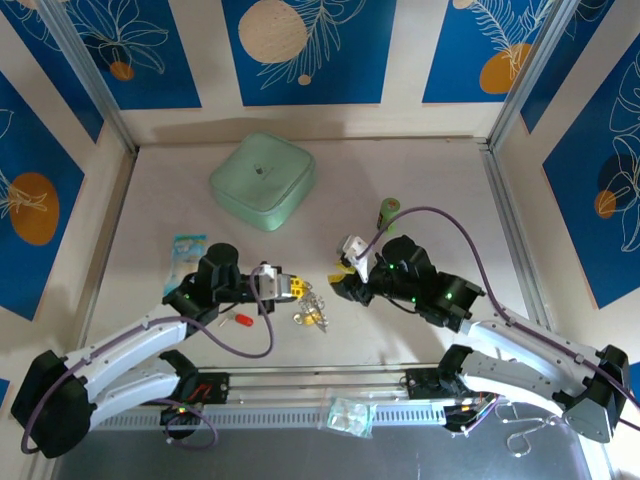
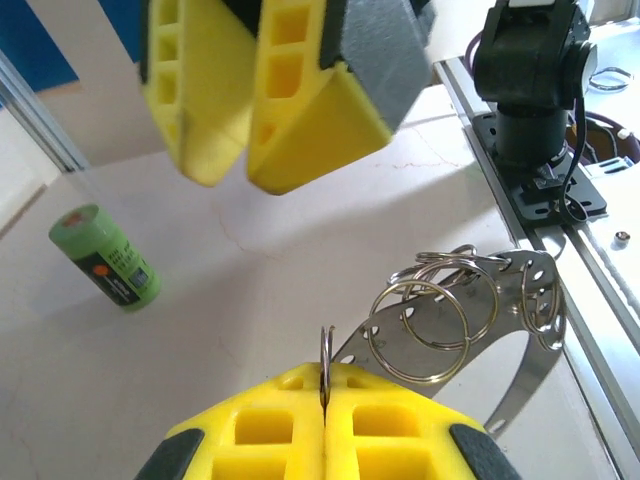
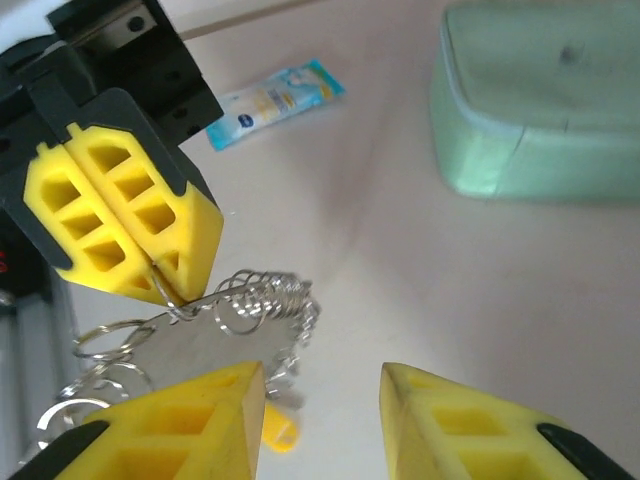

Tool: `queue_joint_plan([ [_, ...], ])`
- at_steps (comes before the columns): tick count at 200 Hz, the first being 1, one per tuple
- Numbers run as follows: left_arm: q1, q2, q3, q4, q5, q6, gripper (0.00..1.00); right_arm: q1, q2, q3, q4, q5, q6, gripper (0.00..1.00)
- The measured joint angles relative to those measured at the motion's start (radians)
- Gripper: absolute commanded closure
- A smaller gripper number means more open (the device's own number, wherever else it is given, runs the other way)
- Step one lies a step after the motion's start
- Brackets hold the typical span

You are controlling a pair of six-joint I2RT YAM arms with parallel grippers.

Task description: Put the keys on the keyring

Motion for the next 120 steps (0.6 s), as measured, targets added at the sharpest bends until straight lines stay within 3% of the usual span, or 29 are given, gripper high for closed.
queue_joint_plan([
  [28,0.000,0.013,0.011,-0.024,-0.072,-0.058,1.00,0.005,0.005,-0.018,-0.053,0.021,0.167,0.64],
  [46,0.000,0.013,0.011,-0.024,-0.176,-0.111,1.00,0.004,0.045,-0.019,-0.085,0.044,0.272,0.65],
  [88,0.000,0.010,0.023,-0.066,-0.417,-0.185,1.00,0.010,0.251,0.005,-0.164,0.050,0.454,0.65],
  [120,0.008,-0.030,0.032,-0.102,-0.561,-0.239,1.00,0.070,0.386,0.027,-0.152,0.027,0.533,0.65],
])
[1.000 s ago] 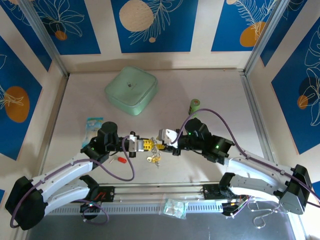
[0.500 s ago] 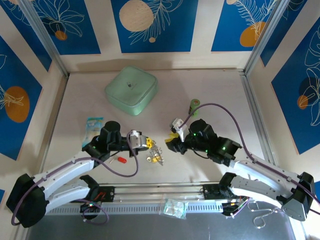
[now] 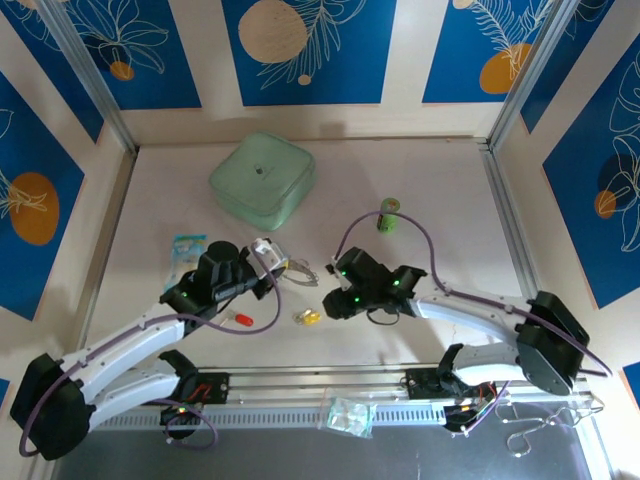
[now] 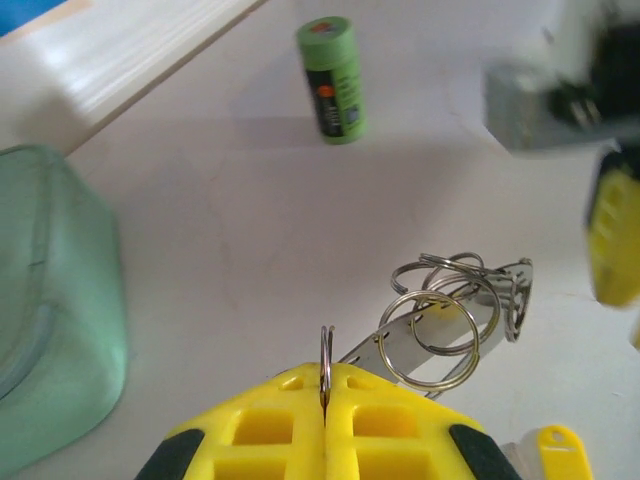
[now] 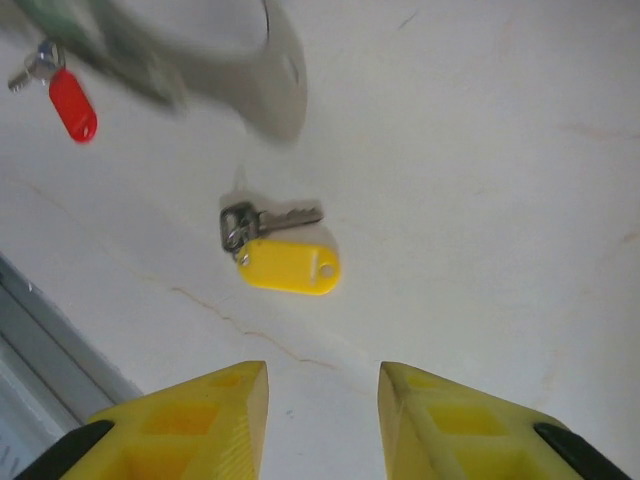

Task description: Put the keys on the keyring

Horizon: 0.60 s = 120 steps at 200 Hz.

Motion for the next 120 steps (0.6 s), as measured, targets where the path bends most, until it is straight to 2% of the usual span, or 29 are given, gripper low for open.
queue_joint_plan([
  [26,0.015,-0.061,-0.004,-0.005,-0.148,-0.071,1.00,0.041,0.083,0.001,0.039,-0.033,0.032,0.61],
  [57,0.038,-0.139,-0.036,-0.005,-0.304,-0.126,1.00,0.103,0.179,0.043,0.058,-0.018,0.019,0.57],
  [120,0.063,-0.190,-0.081,-0.002,-0.466,-0.175,1.00,0.185,0.371,0.172,0.109,0.116,-0.055,0.56],
])
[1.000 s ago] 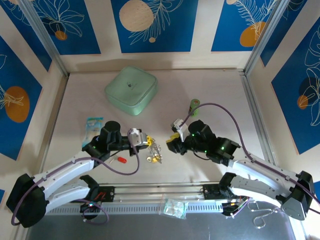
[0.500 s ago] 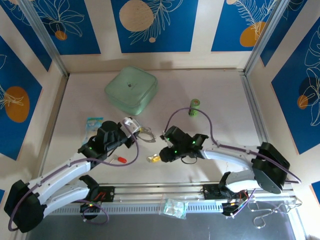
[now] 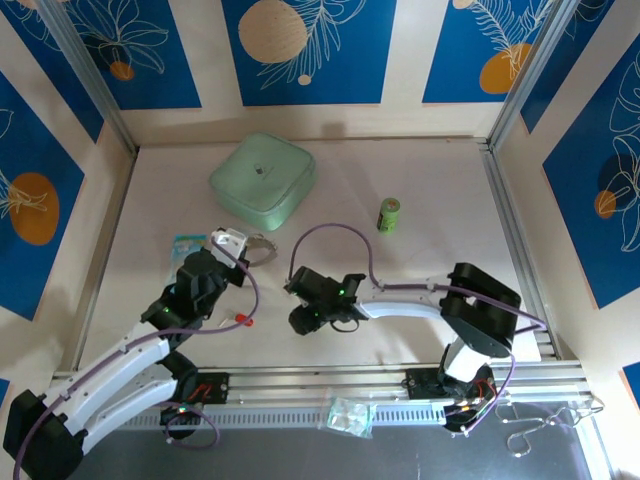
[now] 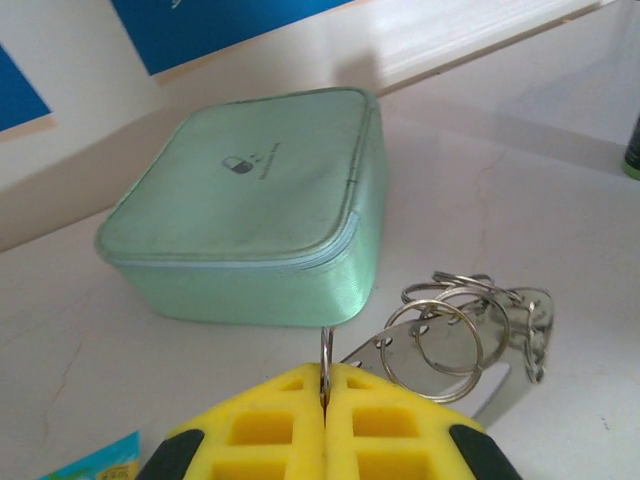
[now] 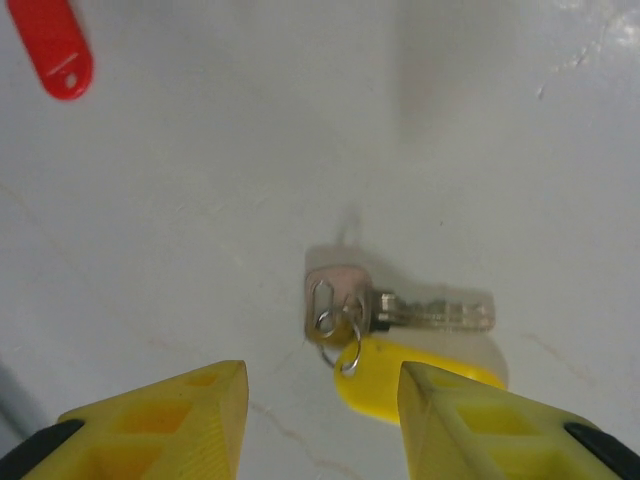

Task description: Put the keys on the keyring

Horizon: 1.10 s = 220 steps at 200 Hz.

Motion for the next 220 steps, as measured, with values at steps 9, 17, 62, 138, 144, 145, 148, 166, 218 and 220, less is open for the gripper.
queue_joint_plan([
  [9,0.003,-0.003,-0.004,0.005,-0.009,-0.002,1.00,0.005,0.021,0.008,0.003,0.019,-0.007,0.57],
  [17,0.005,-0.003,-0.005,0.006,-0.014,-0.002,1.00,0.009,0.040,0.016,0.005,0.032,-0.015,0.58],
  [62,0.010,-0.001,-0.007,0.006,-0.014,-0.001,1.00,0.047,0.101,0.059,-0.022,0.115,-0.029,0.66],
  [138,0.012,0.012,-0.007,0.016,0.007,0.045,1.00,0.069,0.013,-0.014,-0.155,0.223,0.031,0.82],
  [144,0.012,0.016,-0.007,0.016,0.014,0.054,1.00,0.065,-0.001,-0.025,-0.165,0.226,0.039,0.82],
  [145,0.012,0.017,-0.007,0.016,0.015,0.055,1.00,0.065,-0.003,-0.026,-0.166,0.226,0.039,0.82],
  [148,0.012,0.019,-0.007,0.016,0.019,0.060,1.00,0.063,-0.009,-0.031,-0.169,0.227,0.045,0.83],
  [166,0.012,0.026,-0.007,0.016,0.048,0.089,1.00,0.053,-0.049,-0.060,-0.187,0.228,0.062,0.88],
  [218,0.014,0.036,-0.006,0.004,0.303,0.208,1.00,0.034,-0.161,-0.136,-0.201,0.203,0.107,0.93],
  [220,0.014,0.040,-0.006,0.003,0.317,0.214,1.00,0.032,-0.162,-0.138,-0.201,0.202,0.108,0.93],
])
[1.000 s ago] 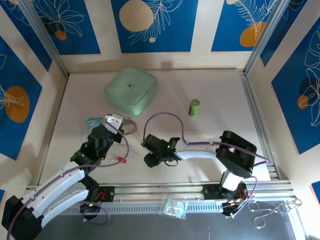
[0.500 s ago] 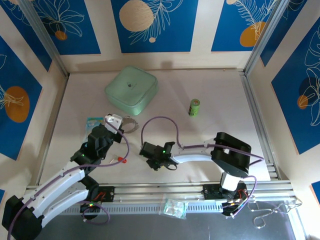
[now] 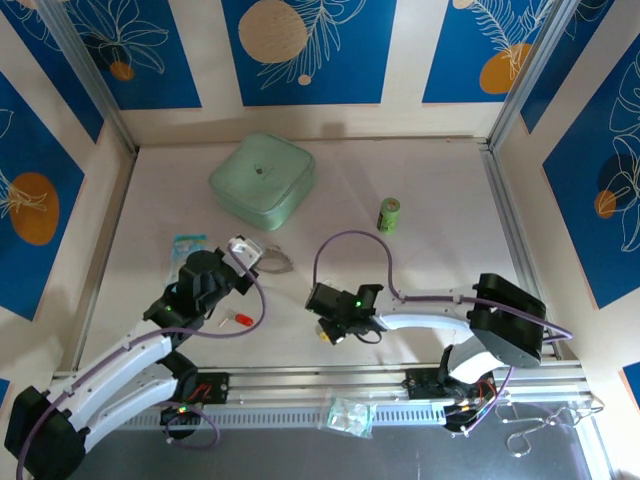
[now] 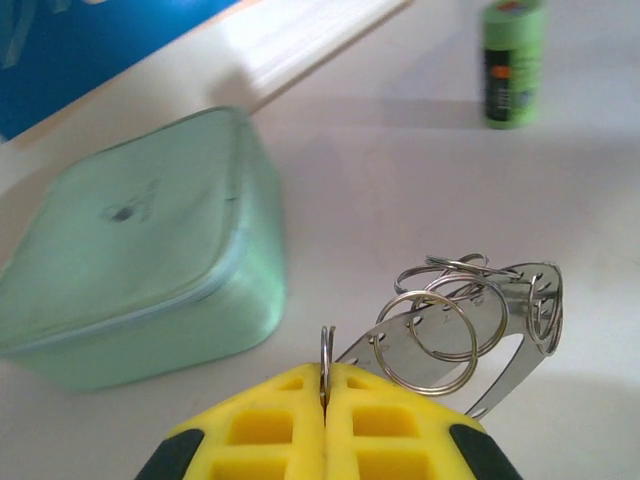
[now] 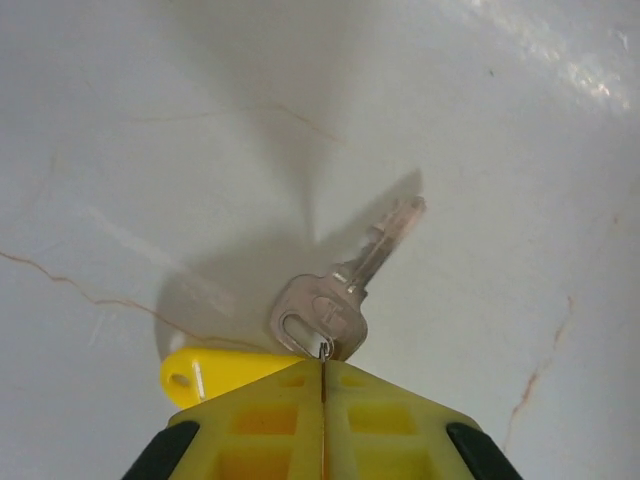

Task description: Put the keys on the keyring

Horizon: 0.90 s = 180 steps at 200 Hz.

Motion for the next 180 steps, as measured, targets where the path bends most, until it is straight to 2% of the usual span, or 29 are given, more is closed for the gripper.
queue_joint_plan([
  [35,0.000,0.058,0.004,-0.043,0.169,0.056,1.00,-0.011,-0.002,-0.021,0.010,-0.015,0.017,0.96],
  [99,0.000,0.074,0.004,-0.051,0.311,0.120,1.00,-0.058,-0.089,-0.094,0.074,-0.128,0.044,0.99],
  [150,0.000,0.080,0.004,-0.051,0.373,0.138,1.00,-0.109,-0.102,-0.127,0.117,-0.200,0.055,0.98],
  [180,0.000,0.080,0.004,-0.051,0.413,0.141,1.00,-0.115,-0.094,-0.127,0.132,-0.226,0.058,0.88],
])
